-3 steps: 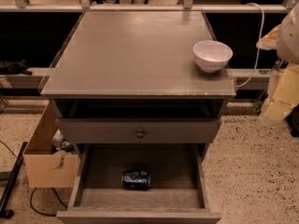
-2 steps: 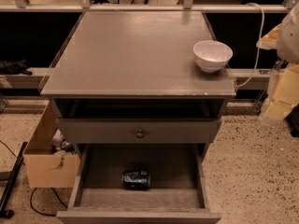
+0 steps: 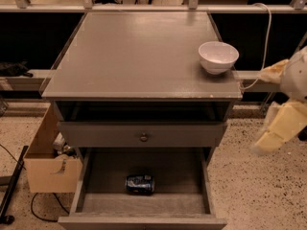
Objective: Pick pepsi can from middle drawer and place on counter
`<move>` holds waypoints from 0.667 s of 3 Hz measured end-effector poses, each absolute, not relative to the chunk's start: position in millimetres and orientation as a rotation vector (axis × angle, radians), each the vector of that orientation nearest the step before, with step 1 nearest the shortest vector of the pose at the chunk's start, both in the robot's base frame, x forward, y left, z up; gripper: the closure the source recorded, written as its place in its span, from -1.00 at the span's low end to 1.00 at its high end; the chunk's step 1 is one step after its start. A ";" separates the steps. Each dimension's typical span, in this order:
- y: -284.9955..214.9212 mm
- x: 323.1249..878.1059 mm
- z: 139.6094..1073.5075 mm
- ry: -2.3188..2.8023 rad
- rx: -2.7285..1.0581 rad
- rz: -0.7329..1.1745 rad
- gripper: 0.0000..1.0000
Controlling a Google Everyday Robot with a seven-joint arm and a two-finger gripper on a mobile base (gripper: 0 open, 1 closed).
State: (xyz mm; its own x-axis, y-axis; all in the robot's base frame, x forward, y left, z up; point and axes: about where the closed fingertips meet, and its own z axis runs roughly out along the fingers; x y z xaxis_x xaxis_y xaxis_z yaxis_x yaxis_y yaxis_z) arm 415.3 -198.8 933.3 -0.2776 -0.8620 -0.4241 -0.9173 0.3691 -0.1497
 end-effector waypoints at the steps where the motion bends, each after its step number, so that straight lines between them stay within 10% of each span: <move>1: -165.2 400.8 889.3 2.120 -1.423 0.379 -1.00; 2: -142.1 406.4 832.3 2.023 -1.395 0.483 -1.00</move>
Offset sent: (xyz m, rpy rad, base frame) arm -0.0194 0.0708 -0.1019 0.3959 -0.0230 0.0146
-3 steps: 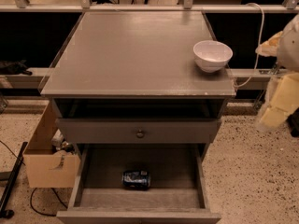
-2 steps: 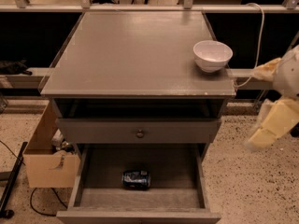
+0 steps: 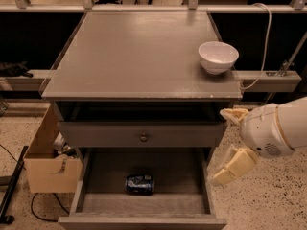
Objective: Pick pepsi can from middle drawer and place on counter
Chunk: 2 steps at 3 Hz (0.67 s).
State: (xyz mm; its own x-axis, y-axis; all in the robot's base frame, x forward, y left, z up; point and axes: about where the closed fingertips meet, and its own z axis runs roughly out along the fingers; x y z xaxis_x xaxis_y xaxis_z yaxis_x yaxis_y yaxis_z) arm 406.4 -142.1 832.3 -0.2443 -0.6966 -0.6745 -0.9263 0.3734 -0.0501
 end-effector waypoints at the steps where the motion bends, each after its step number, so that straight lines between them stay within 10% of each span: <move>1: -140.3 406.3 828.8 2.025 -1.390 0.488 -1.00; 2: -118.4 405.4 787.9 2.041 -1.341 0.540 -1.00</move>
Offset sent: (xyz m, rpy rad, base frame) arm -0.0006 0.0536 -0.1085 0.1133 0.0819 -0.0679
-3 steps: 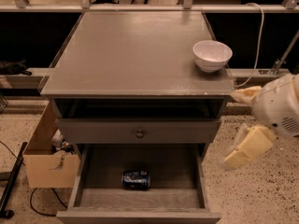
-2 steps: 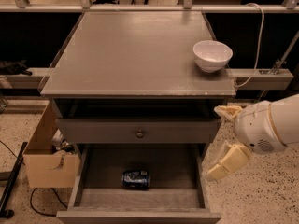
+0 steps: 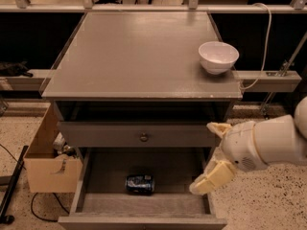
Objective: Pick pepsi can from middle drawer and place on counter
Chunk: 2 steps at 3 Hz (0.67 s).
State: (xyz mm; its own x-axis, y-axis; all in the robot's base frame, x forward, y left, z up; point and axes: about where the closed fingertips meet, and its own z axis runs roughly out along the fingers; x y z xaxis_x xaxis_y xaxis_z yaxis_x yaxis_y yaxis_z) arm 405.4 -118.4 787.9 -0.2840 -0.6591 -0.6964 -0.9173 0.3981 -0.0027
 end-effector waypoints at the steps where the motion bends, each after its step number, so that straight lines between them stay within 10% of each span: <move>1: -100.4 403.9 725.2 2.100 -1.274 0.603 -1.00; 2: -93.5 402.8 679.9 2.138 -1.241 0.622 -1.00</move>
Offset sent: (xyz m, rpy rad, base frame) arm -0.0032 0.0308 -0.1646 0.0474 0.1437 -0.1062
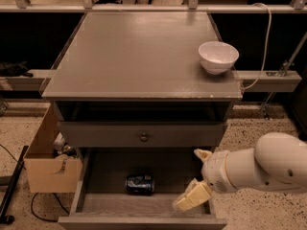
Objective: Pick pepsi can from middle drawer and place on counter
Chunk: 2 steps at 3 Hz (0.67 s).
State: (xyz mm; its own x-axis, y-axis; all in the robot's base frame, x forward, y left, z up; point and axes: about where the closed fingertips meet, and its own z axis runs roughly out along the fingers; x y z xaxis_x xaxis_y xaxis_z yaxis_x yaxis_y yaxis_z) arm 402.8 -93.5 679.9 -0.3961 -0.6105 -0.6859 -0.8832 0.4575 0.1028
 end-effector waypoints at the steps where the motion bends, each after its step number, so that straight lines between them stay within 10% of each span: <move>1: -91.1 413.4 628.1 2.153 -1.255 0.603 -1.00; 2: -80.6 453.0 570.4 2.114 -1.303 0.549 -1.00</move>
Offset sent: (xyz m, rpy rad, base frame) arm 0.0590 0.0044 -0.1218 -0.0711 -0.0555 0.0253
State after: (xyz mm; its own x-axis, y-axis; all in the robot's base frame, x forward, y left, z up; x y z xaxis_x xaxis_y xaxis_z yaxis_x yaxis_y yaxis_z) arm 453.0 -80.6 570.4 -0.3468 -0.6558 -0.6706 -0.8993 0.4357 0.0391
